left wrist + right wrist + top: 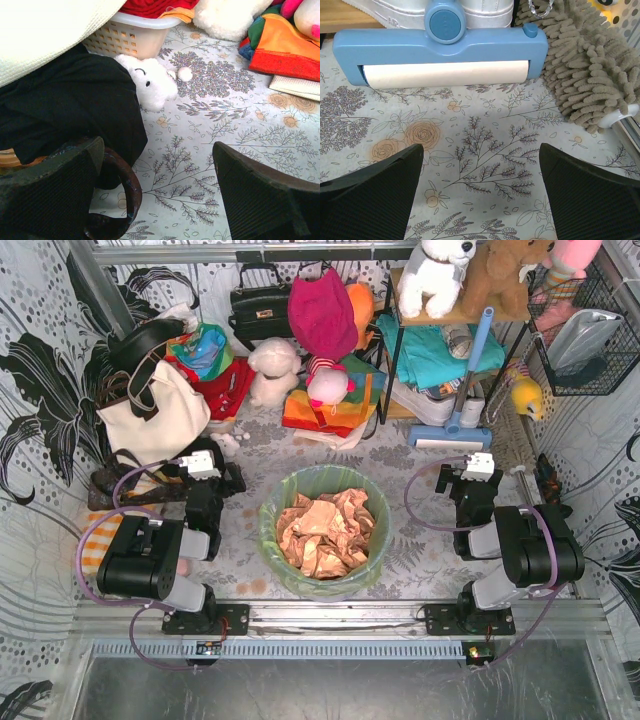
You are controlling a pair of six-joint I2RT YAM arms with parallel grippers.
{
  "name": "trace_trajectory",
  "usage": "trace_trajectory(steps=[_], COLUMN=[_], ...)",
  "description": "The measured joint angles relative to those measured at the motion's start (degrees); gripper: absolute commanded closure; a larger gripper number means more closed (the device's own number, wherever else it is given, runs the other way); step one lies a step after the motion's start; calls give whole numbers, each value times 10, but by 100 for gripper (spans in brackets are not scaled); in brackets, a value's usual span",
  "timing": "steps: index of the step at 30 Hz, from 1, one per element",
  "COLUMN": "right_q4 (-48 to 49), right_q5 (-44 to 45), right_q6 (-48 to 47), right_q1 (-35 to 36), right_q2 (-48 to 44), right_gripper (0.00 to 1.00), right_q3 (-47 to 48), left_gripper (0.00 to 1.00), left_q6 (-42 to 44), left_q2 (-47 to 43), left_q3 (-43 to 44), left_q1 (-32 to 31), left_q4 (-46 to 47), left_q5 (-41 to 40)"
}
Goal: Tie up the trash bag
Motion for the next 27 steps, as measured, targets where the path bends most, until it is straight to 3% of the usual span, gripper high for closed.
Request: trace_trajectory(steps=[27], right_q4=[0], right_q5=[-13], right_q6=[0], right_q1=[-1], right_q2=[1], right_gripper=[3], right_q3=[0], left_gripper=[2], left_q6=[0], left_q2=[0], left_q3=[1], left_q1=[0], left_q4=[-1], left_q5=[13])
